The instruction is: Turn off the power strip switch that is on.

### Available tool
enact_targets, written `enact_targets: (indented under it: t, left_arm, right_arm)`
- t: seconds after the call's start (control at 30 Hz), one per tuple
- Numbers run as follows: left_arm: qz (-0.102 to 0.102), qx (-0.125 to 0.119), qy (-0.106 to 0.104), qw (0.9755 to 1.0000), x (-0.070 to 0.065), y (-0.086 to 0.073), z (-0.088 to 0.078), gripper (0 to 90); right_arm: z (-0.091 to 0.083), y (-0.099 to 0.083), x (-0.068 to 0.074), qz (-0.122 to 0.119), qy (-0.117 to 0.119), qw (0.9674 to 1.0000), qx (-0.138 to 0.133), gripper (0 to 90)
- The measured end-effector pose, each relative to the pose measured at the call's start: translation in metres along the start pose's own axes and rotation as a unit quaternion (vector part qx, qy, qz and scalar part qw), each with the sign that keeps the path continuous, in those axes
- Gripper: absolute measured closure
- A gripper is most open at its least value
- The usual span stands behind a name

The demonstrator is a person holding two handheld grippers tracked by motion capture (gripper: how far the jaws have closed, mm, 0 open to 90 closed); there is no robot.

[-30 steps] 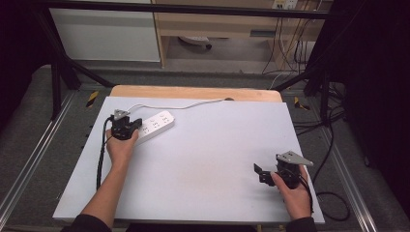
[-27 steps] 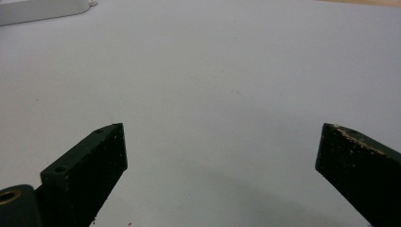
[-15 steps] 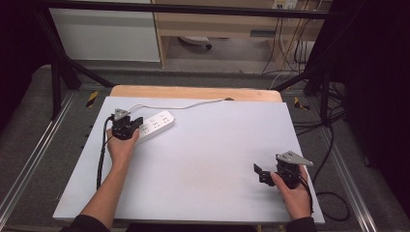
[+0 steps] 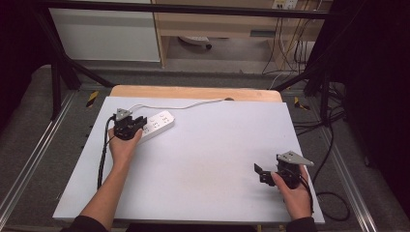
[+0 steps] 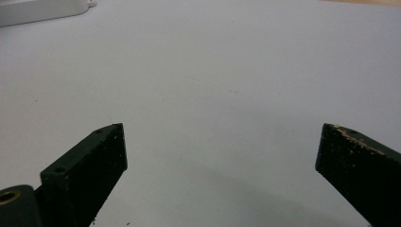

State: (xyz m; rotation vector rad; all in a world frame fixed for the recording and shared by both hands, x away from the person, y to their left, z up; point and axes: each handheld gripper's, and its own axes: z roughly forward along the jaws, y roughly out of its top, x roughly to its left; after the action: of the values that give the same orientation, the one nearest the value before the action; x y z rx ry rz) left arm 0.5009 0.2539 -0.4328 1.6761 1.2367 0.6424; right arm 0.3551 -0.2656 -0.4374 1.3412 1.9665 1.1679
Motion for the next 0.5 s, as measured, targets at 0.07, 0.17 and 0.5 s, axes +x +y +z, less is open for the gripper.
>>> enact_targets:
  t: [0.07,0.17,0.5]
  left_arm:
    - [0.000,-0.002,0.006,1.0000,-0.0008,0.0006,0.0001,67.7]
    - [-0.005,-0.007,0.013,0.9999,-0.0009,0.0008,0.0012,61.5]
    - [-0.012,-0.016,0.015,0.9997,-0.0008,0.0023,-0.0003,41.4]
  right_arm:
    - [0.0001,0.0000,-0.0001,0.000,0.000,1.0000,0.000,3.7]
    - [0.0002,-0.0001,0.0001,-0.001,0.000,1.0000,0.001,3.7]
    - [0.0005,0.0000,0.0005,-0.003,0.000,1.0000,0.001,3.7]
